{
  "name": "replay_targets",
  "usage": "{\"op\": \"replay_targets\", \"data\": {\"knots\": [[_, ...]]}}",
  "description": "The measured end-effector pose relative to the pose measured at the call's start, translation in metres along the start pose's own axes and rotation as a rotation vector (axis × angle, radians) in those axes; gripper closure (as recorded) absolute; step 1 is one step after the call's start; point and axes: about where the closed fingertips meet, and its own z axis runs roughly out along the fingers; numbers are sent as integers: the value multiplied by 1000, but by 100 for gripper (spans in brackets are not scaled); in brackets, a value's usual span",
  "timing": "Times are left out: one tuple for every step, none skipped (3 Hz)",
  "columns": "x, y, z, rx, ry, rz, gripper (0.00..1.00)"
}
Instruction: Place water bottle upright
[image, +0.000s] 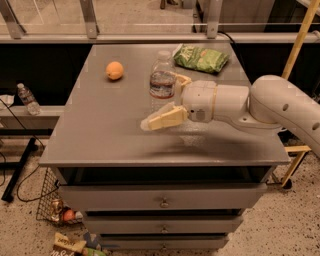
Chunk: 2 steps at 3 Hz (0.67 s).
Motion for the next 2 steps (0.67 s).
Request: {"op": "replay_targets", "data": {"knots": [[-3, 0, -5, 2, -7, -12, 0], [-12, -5, -31, 64, -16, -44, 0]]}}
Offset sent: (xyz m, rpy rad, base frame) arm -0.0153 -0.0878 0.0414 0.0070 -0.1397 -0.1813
